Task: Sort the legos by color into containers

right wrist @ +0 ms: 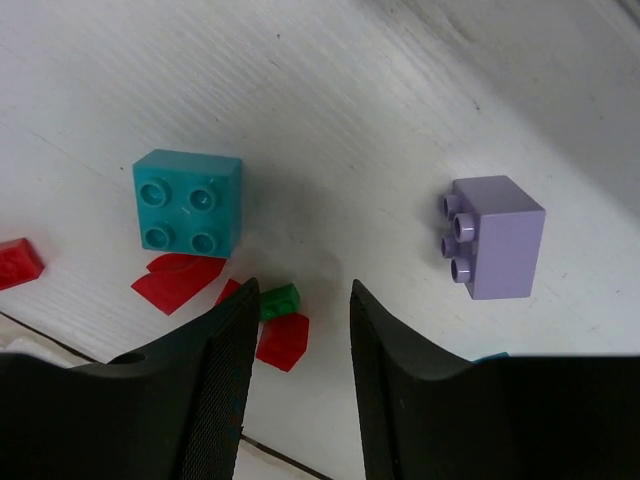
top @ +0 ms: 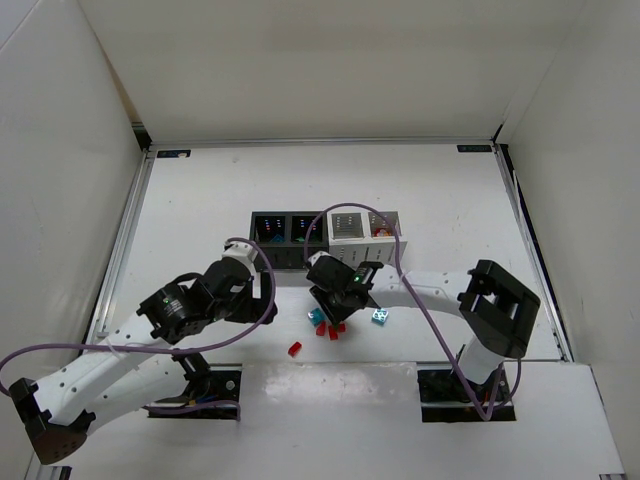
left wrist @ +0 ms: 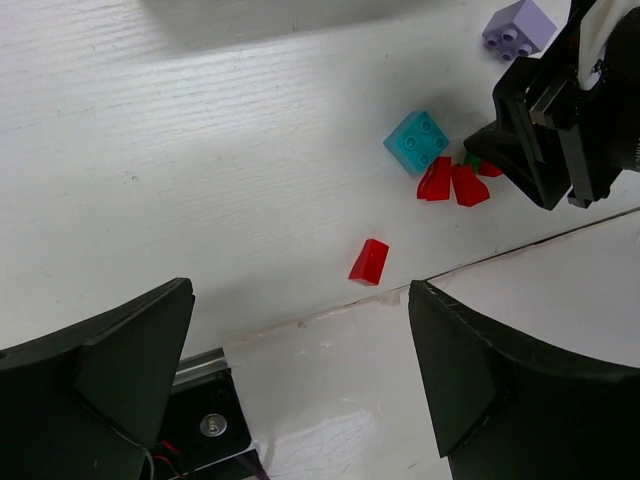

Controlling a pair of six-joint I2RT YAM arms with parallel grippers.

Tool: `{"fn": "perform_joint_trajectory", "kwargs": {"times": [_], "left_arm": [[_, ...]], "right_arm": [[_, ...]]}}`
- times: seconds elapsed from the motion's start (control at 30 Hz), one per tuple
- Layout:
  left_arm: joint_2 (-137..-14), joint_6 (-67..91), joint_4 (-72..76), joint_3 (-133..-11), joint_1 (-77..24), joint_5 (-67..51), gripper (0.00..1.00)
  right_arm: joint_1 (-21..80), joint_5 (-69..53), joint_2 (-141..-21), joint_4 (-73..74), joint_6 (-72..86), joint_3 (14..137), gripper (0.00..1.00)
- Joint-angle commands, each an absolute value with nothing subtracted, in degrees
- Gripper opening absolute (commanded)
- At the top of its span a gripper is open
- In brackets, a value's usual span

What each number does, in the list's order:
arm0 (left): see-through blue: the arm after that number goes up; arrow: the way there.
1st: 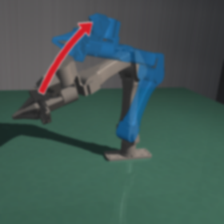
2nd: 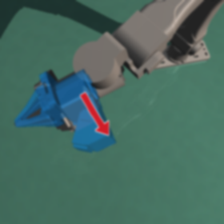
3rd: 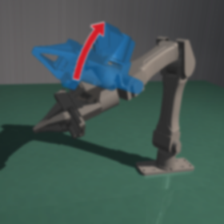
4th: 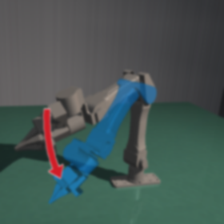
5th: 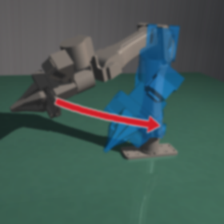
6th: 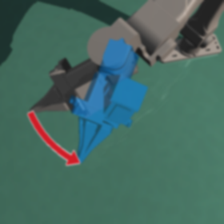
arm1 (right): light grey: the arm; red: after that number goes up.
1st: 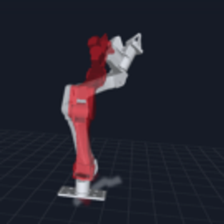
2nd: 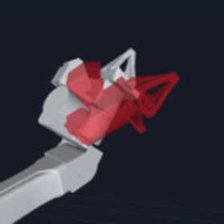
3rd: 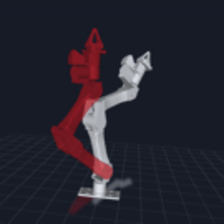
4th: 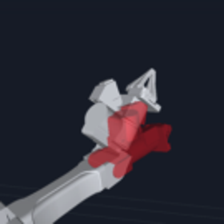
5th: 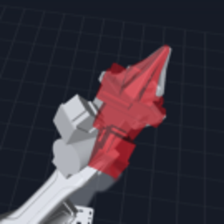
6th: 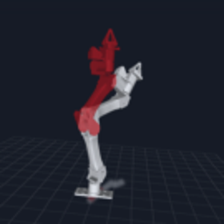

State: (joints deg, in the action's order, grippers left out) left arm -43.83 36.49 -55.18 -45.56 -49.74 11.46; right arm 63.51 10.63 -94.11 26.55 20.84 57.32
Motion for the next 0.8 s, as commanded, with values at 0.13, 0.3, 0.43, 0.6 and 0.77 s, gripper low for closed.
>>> {"fn": "perform_joint_trajectory", "kwargs": {"times": [0.13, 0.3, 0.43, 0.6, 0.77], "left_arm": [[-43.33, 38.23, -54.93, -45.18, -50.01, 11.95, 1.0], [-44.03, 37.97, -54.75, -45.35, -50.1, 12.04, 1.0], [-45.0, 37.97, -54.84, -45.61, -50.1, 11.87, 1.0], [-45.97, 38.06, -54.23, -45.53, -50.27, 11.43, 1.0], [-45.79, 38.06, -54.4, -45.7, -50.19, 11.51, 1.0]], "right_arm": [[64.33, 13.45, -93.78, 23.99, 23.29, 55.11, 0.42], [66.09, 12.75, -93.78, 23.81, 23.64, 53.79, 0.42], [67.76, 12.48, -93.34, 23.99, 24.26, 52.65, 0.42], [68.47, 12.39, -93.43, 24.34, 25.22, 51.59, 0.39], [68.12, 12.92, -93.08, 24.0, 25.84, 51.07, 0.31]]}}
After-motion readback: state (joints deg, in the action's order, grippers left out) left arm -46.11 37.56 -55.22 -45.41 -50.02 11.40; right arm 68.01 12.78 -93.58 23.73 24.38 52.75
